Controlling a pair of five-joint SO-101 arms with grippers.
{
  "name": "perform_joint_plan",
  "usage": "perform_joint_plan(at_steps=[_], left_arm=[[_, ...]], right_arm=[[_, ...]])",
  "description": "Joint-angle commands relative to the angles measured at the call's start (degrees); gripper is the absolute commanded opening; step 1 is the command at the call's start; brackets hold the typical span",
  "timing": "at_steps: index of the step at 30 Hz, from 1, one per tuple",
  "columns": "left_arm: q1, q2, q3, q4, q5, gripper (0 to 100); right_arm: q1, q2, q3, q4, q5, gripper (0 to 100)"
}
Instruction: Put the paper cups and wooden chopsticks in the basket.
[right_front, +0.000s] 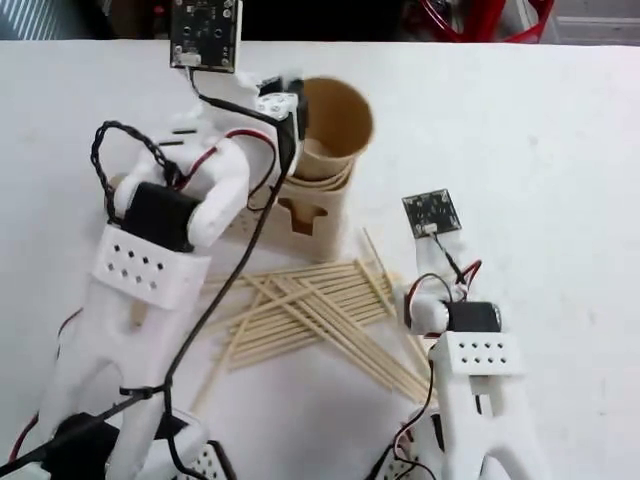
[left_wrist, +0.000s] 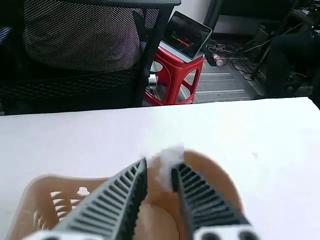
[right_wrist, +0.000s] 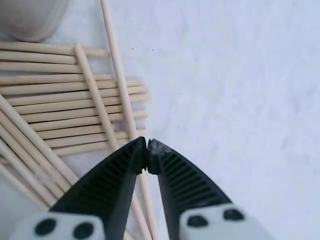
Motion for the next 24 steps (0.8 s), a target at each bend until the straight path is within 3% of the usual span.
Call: perform_joint_plan(at_steps=[1,9,18,22,24], left_arm=[[0.4,-1.1,0.0,-1.1,0.2,18],[-1.0,-1.0,4.9,-1.3,0.1,14],[-0.8,-1.1,22.7,-13.5,-5.6,14],[-1.2,-1.6,20.1,-12.8,-5.6,14],[-1.7,-1.5,14.2,-8.5,-5.6,14]], right_arm=[[0.3,-1.1,-0.2,-0.8,-0.6,1.7],[0.3,-1.1,-0.2,-0.8,-0.6,1.7],[0.3,-1.1,-0.2,-0.8,-0.6,1.7],[0.3,-1.1,-0.2,-0.8,-0.6,1.7],[0.2,-1.1,-0.2,-0.8,-0.6,1.7]])
